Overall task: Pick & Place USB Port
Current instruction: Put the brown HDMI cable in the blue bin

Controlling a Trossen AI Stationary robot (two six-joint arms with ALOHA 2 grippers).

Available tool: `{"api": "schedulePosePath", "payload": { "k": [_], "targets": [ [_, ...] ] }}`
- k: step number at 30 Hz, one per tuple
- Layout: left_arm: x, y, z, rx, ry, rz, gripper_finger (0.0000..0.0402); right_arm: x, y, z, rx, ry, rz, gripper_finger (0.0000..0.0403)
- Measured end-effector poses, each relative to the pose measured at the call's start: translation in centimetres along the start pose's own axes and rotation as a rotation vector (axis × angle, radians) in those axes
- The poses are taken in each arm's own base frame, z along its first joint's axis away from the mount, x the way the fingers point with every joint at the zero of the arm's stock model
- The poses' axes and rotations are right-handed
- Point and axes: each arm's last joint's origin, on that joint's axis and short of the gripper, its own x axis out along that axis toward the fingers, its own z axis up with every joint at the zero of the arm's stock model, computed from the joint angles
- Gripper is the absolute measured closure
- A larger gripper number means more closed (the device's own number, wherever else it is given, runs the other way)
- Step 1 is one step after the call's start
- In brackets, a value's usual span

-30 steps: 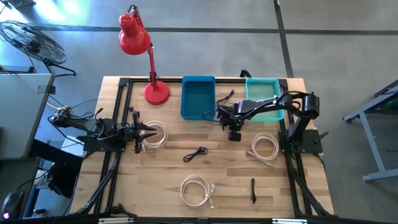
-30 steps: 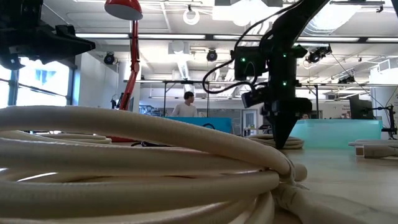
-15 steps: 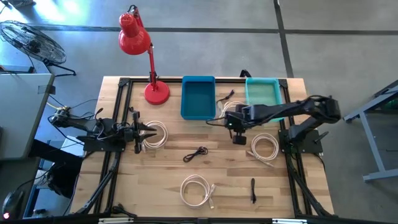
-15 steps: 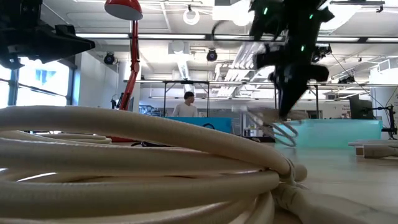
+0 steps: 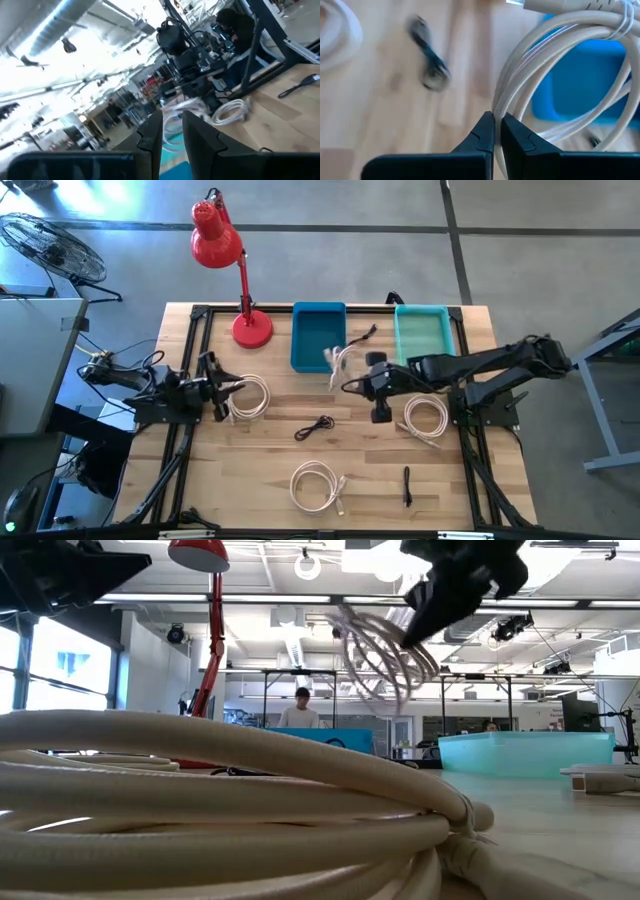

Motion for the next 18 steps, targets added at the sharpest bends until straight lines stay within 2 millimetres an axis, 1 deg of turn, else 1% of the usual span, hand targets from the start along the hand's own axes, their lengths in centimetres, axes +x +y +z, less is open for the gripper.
{"api": "schedulePosePath", "payload": {
  "k": [4,9,11,14,18],
  "targets": [
    [0.0,0.1,0.1,0.073,-0.019,0.000,0.0330,0.0,0.4,1.1,-0.029,-0.118,0.079,0.0397],
    [0.5,0.0,0.3,0.205,0.017,-0.040,0.0330,-0.2,0.6,2.1,-0.048,-0.239,0.189,0.0397],
    [1.1,0.3,0.9,0.217,0.029,-0.055,0.0330,-0.3,0.6,2.3,-0.051,-0.268,0.211,0.0397],
    [2.3,1.2,2.5,0.234,0.067,-0.098,0.0330,-0.3,0.7,2.5,-0.053,-0.288,0.229,0.0397],
    [4.4,2.2,4.4,0.230,0.209,-0.205,0.0327,-0.3,0.6,2.5,-0.051,-0.288,0.227,0.0397]
  ]
}}
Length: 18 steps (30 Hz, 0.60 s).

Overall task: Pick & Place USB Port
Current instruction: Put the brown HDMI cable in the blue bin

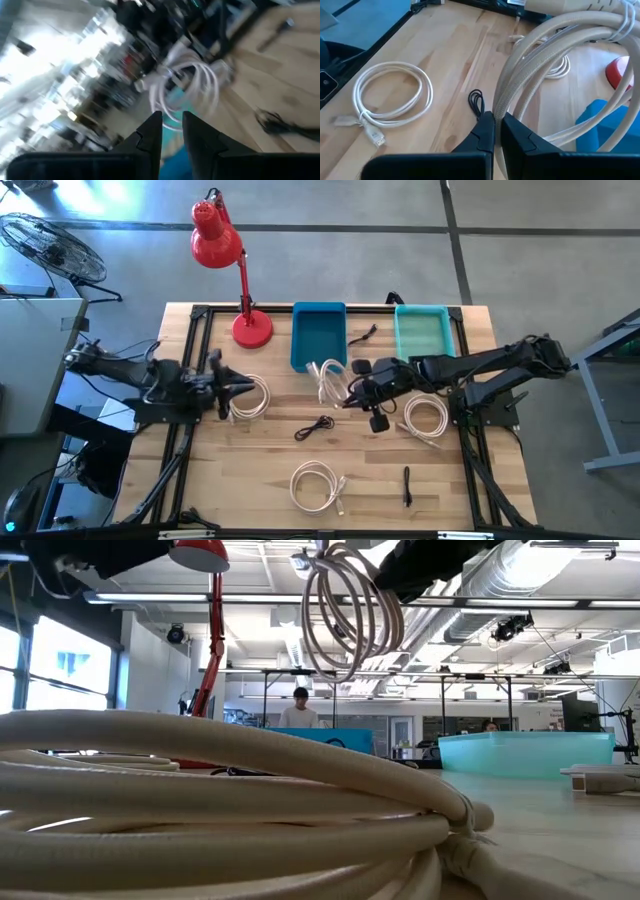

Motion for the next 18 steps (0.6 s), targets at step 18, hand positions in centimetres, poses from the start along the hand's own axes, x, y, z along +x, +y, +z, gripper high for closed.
{"api": "schedulePosePath", "payload": {
  "k": [18],
  "targets": [
    [9.9,1.2,5.3,0.123,0.227,-0.160,0.0178,0.1,1.9,0.2,-0.010,0.004,0.083,0.0395]
  ]
}}
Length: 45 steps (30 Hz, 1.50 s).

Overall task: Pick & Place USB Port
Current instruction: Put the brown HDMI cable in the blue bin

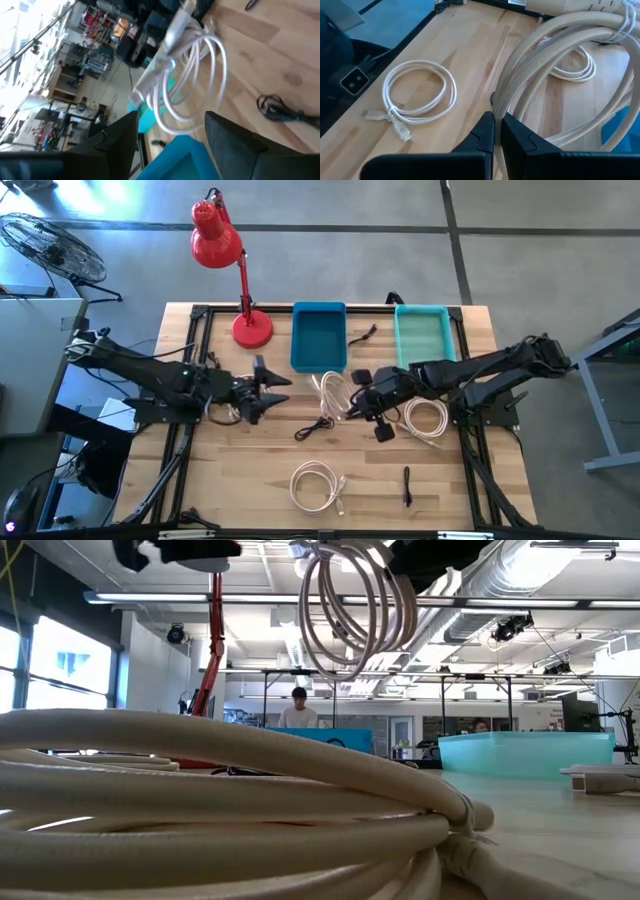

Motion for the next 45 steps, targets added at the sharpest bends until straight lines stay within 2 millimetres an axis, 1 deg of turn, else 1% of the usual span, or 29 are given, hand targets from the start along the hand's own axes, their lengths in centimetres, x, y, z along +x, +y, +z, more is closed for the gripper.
{"api": "schedulePosePath", "payload": {
  "k": [5,9,12,14,17,19,22,26,30,35,42,45],
  "targets": [
    [2.3,0.1,1.4,-0.004,0.023,-0.027,0.0176,0.0,0.2,0.0,-0.003,-0.001,0.006,0.0397],
    [3.6,0.6,2.4,0.000,0.065,0.003,0.0176,0.0,0.2,0.0,-0.002,-0.001,0.005,0.0394],
    [4.0,1.5,3.2,0.020,0.080,0.023,0.0176,0.0,0.2,0.1,-0.001,-0.001,0.005,0.0397],
    [4.1,2.1,3.8,0.026,0.043,0.025,0.0176,0.0,0.2,0.1,-0.001,-0.002,0.005,0.0397],
    [4.2,2.1,4.3,0.042,-0.027,-0.051,0.0176,0.0,0.2,0.1,0.001,-0.002,0.005,0.0394],
    [4.5,1.9,4.4,0.056,-0.044,-0.096,0.0176,0.0,0.2,0.0,0.001,0.001,0.005,0.0393],
    [5.0,1.3,4.3,0.101,-0.025,-0.133,0.0176,0.0,0.2,0.0,0.002,0.007,0.006,0.0395],
    [6.4,0.1,4.2,0.143,-0.003,-0.166,0.0176,0.0,0.2,0.0,0.002,0.005,0.006,0.0394],
    [7.7,-0.7,4.1,0.234,0.050,-0.123,0.0176,0.0,0.2,-0.1,0.007,0.015,0.007,0.0390],
    [9.0,-0.9,4.5,0.279,0.038,-0.055,0.0176,0.0,0.2,-0.1,0.008,0.019,0.009,0.0394],
    [9.2,-0.8,4.7,0.307,0.036,-0.017,0.0176,0.0,0.2,0.0,0.020,0.011,0.007,0.0392],
    [9.2,-0.6,4.8,0.298,0.006,-0.011,0.0176,0.0,0.2,-0.1,0.021,0.013,0.012,0.0394]
  ]
}}
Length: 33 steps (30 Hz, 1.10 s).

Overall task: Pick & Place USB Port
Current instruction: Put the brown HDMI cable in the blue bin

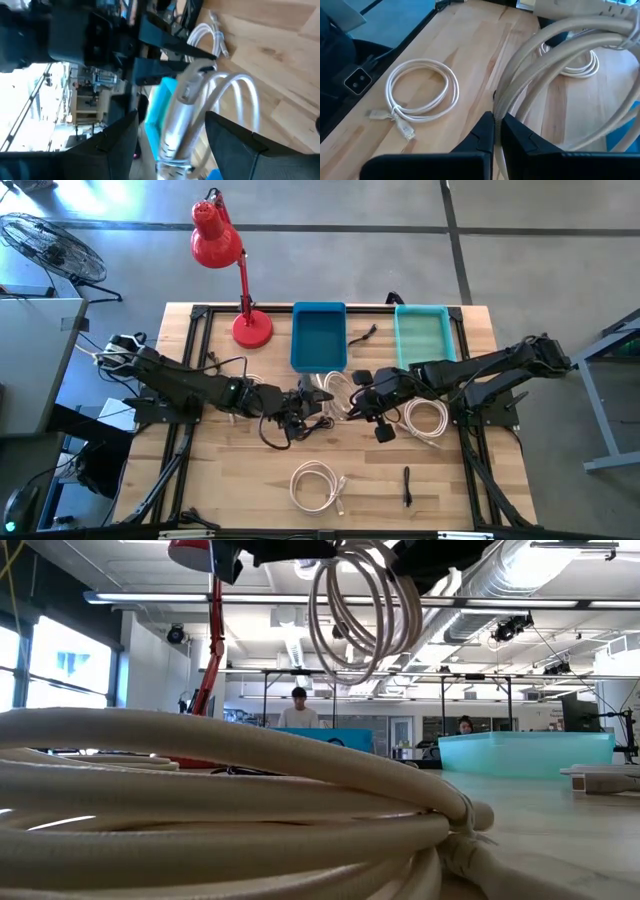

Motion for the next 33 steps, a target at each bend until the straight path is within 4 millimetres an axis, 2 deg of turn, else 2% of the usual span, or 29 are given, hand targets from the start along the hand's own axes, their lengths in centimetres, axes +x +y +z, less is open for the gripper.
{"api": "schedulePosePath", "payload": {
  "k": [7,16,20,23,30,31,33],
  "targets": [
    [1.0,0.3,-1.2,-0.082,-0.103,-0.047,0.0176,0.0,0.1,0.0,0.001,-0.004,0.019,0.0389],
    [4.4,-1.5,-3.3,-0.099,-0.036,-0.095,0.0177,0.0,0.0,0.0,0.005,-0.005,0.018,0.0387],
    [4.8,-1.6,-3.5,-0.099,-0.030,-0.084,0.0186,0.0,0.1,0.0,0.005,-0.004,0.022,0.0385],
    [4.8,-1.7,-3.4,-0.075,-0.018,-0.078,0.0220,0.0,0.0,0.0,0.010,-0.004,0.015,0.0377],
    [4.8,-1.7,-3.5,-0.064,-0.003,-0.080,0.0364,0.0,-0.1,0.0,0.008,0.003,-0.033,0.0339],
    [4.8,-1.8,-3.5,-0.062,0.002,-0.081,0.0378,0.0,-0.1,0.0,0.008,0.004,-0.038,0.0334],
    [4.8,-1.7,-3.5,-0.064,0.010,-0.074,0.0382,0.0,-0.2,0.0,0.008,0.006,-0.063,0.0325]
  ]
}}
